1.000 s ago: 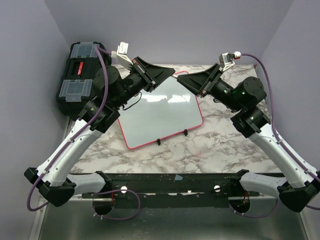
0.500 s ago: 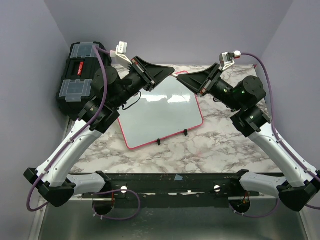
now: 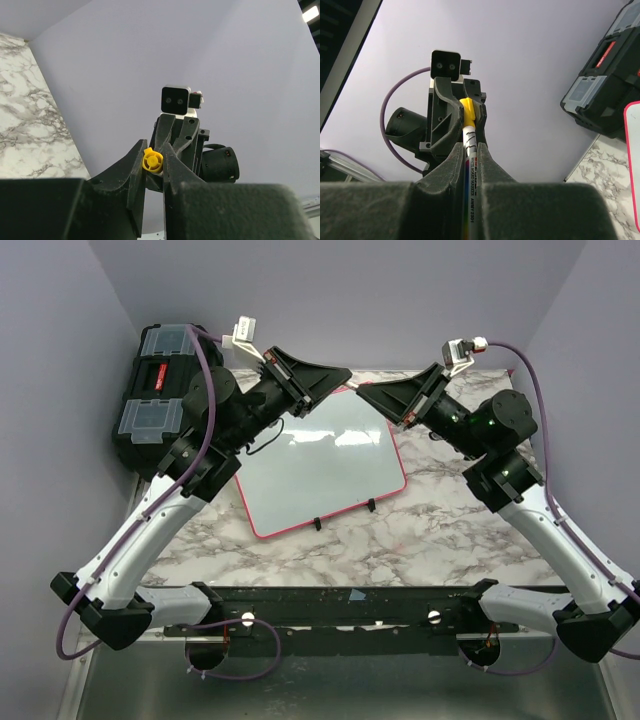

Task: Write a sentence on the whiteboard
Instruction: Pass from the left arm to the right

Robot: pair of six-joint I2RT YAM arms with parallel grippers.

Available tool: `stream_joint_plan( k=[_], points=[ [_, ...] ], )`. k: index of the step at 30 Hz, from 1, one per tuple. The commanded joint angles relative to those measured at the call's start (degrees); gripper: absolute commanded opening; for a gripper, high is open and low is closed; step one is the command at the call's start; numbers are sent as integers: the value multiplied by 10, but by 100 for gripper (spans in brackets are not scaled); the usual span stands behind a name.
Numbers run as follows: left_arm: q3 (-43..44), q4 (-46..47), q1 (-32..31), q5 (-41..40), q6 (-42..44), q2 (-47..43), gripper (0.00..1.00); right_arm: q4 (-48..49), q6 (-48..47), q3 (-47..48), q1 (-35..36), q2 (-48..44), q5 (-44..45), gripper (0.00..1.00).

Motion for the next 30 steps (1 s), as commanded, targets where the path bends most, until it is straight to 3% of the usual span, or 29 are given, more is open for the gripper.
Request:
stream_joint_plan(
  k=[1,5,9,15,23,30],
  points=[
    [10,-33,-3,33,53,27,0,9,-9,20,9,12,-47,1],
    [14,-35,4,54,63,31,12,-3,-17,21,9,4,-37,1],
    [19,-53,23,80,73,21,40,-24,-25,12,9,-11,-6,1],
    [-10,-65,62,106,73,-23,64,-36,-31,8,9,-20,7,1],
    [-52,-44,85,108,63,-84,68,-39,-35,8,9,-10,-5,1],
    [-94,33,84,116,13,-85,57,-34,-40,15,9,3,-22,1]
  ],
)
